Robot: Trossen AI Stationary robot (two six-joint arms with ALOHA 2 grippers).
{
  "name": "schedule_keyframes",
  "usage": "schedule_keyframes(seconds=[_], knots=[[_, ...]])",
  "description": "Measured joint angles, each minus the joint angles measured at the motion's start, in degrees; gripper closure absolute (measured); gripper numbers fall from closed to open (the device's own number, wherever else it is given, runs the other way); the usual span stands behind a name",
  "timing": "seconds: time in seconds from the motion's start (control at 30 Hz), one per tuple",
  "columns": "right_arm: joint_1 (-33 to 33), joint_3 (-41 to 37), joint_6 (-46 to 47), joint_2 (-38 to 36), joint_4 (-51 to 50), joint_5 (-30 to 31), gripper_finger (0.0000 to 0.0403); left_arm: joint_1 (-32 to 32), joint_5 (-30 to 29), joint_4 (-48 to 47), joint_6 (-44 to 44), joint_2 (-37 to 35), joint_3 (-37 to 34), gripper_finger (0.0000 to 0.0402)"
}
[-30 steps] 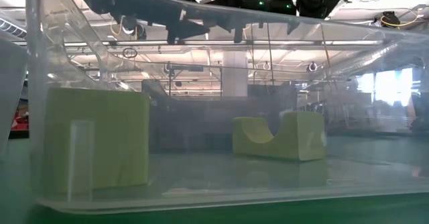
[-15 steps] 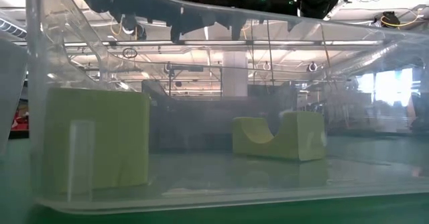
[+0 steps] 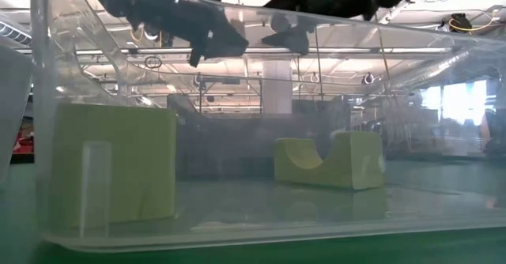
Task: Sort & place blocks by color
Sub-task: Put the brown block into the white bin
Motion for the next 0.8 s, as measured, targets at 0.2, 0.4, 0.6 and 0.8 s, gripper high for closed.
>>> schedule_keyframes(seconds=[0.2, 0.4, 0.6, 0.8], knots=[[-0.04, 0.00, 5.50, -6.49, -16.07, 0.11, 0.0060, 2.42, -1.08, -4.61, -2.48, 3.32, -0.04, 0.0257], [1.91, 0.00, 10.87, -9.19, -28.73, 0.31, 0.0064, 3.18, -0.99, -4.16, -6.09, 10.68, 0.00, 0.0257], [4.40, -0.02, 11.79, -8.89, -34.64, 3.85, 0.0065, 3.03, -0.80, -4.11, -10.88, 15.89, 0.01, 0.0257], [5.52, -0.07, 10.82, -8.82, -36.21, 6.31, 0.0065, 2.99, -1.62, -2.93, -11.24, 17.62, 0.02, 0.0256]])
